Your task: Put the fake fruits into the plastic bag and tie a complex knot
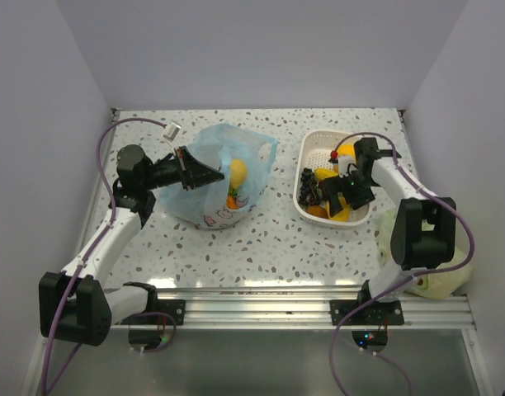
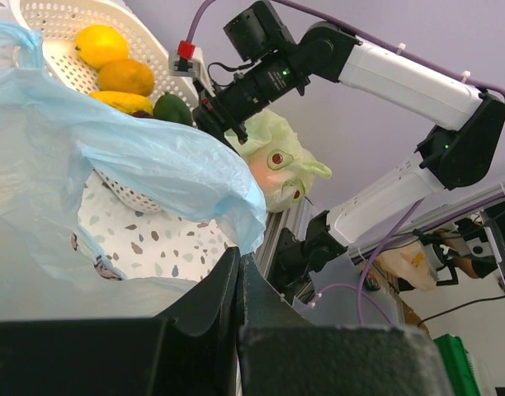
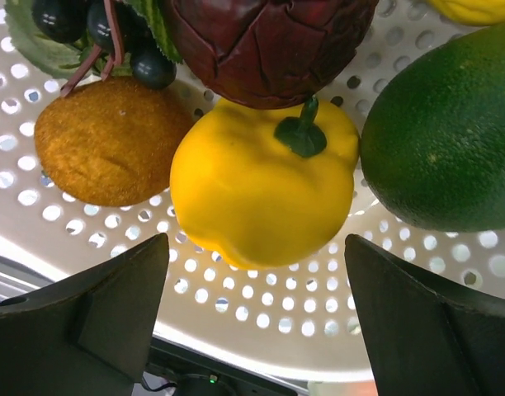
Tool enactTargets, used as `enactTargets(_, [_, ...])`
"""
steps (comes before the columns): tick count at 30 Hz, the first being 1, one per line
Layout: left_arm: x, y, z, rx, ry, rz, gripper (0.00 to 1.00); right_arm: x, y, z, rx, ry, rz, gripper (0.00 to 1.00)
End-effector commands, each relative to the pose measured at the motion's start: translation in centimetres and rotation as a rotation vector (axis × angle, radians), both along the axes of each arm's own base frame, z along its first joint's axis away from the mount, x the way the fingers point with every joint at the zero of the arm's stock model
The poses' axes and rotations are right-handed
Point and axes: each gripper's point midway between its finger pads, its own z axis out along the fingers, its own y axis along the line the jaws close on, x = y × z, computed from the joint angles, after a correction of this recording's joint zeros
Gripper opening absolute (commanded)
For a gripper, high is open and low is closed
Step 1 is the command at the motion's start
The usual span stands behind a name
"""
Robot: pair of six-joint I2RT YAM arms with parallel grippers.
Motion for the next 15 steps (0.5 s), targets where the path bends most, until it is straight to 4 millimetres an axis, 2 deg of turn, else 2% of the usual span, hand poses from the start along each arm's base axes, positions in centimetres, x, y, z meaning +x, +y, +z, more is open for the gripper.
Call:
enactTargets(1, [0.5, 0.3, 1.1, 0.006, -0.058, 0.018, 0.00, 0.8, 0.3, -1.4, -0.001, -0.013, -0.033, 0.90])
enactTargets(8, [0.6, 0.3, 1.1, 0.009, -0.058, 0.016, 0.00, 1.7, 1.0, -2.3, 0.037, -0.015, -0.073, 0.88])
enactTargets(11, [0.6, 0.3, 0.9, 0.011, -0.052, 0.016, 0.00, 2.8, -0.1, -2.4, -0.010, -0.039, -0.063, 0.76])
enactTargets(12, [0.6, 0.3, 0.8, 0.011, -0.050, 0.016, 0.00, 3.1, -0.7, -2.4, -0.027, -0.043, -0.067, 0.68])
enactTargets(15, [0.6, 0.3, 0.6, 0.012, -0.046, 0.016, 0.00, 4.1, -1.6, -1.3, -0.038, -0.065, -0.058, 0.54])
